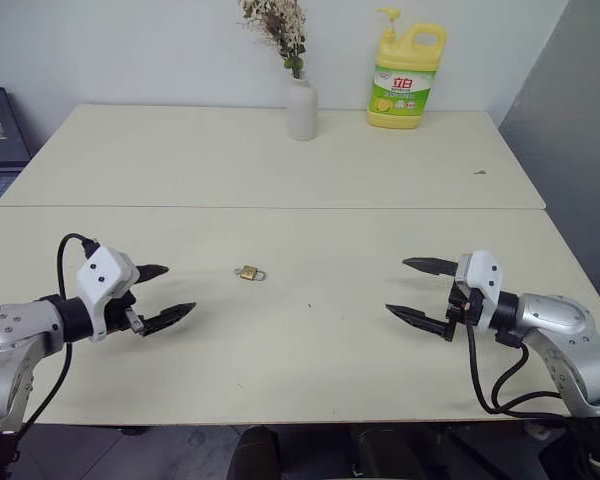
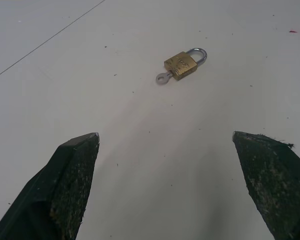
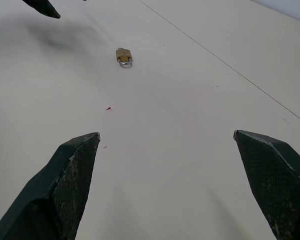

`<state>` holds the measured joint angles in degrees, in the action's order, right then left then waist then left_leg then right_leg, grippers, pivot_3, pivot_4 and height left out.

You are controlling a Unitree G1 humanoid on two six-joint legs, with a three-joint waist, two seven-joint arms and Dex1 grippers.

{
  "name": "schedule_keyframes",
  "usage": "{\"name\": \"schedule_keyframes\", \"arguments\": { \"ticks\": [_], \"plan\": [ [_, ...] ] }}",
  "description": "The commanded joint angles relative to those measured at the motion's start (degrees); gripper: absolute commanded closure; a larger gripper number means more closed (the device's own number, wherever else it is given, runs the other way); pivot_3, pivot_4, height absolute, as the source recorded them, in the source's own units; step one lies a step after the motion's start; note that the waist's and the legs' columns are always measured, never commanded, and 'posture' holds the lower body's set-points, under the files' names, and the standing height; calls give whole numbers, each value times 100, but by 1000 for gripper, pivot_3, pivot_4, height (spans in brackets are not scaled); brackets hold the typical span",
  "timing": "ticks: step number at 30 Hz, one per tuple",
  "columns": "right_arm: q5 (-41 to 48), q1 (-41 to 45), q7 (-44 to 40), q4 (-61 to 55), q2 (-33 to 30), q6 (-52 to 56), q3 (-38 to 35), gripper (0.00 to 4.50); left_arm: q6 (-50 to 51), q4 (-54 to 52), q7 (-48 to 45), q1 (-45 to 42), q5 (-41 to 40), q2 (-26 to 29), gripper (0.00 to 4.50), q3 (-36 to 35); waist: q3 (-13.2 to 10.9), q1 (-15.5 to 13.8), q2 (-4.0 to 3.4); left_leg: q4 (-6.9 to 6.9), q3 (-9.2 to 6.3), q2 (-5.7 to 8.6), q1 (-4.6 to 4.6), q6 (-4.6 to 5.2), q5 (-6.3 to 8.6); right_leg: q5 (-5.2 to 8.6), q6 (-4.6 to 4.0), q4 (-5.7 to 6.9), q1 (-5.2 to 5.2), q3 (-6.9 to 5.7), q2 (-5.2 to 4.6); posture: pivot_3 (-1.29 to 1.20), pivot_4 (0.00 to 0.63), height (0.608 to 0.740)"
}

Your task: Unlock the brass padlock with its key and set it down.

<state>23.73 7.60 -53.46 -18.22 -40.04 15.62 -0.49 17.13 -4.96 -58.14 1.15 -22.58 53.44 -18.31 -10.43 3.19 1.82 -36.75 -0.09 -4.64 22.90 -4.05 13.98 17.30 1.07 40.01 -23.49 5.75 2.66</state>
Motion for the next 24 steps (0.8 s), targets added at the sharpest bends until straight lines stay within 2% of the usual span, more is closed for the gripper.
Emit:
{"name": "schedule_keyframes", "arguments": {
  "ticks": [1, 9, 24],
  "plan": [
    [42, 49, 50, -259, -5, 35, -83, 0, -74, -178, 54, -104, -49, -45, 23, -110, 0, -3, 0, 0, 0, 0, 0, 0, 0, 0, 0, 0, 0, 0, 0, 0, 150, 740],
    [135, 97, 82, -385, -7, 322, -55, 0, -85, -292, 232, -94, 22, -186, 23, -95, 0, -3, 0, -2, 0, 0, 0, 0, 0, 0, 0, 1, 1, 1, 0, 0, 150, 740],
    [-86, 326, 241, -453, 151, 614, 293, 0, -600, -247, -477, 337, -237, 0, 23, -656, 1, 3, 2, -9, -2, -1, -1, 0, 0, -1, 1, 4, 2, -1, 1, 0, 150, 740]
  ]
}}
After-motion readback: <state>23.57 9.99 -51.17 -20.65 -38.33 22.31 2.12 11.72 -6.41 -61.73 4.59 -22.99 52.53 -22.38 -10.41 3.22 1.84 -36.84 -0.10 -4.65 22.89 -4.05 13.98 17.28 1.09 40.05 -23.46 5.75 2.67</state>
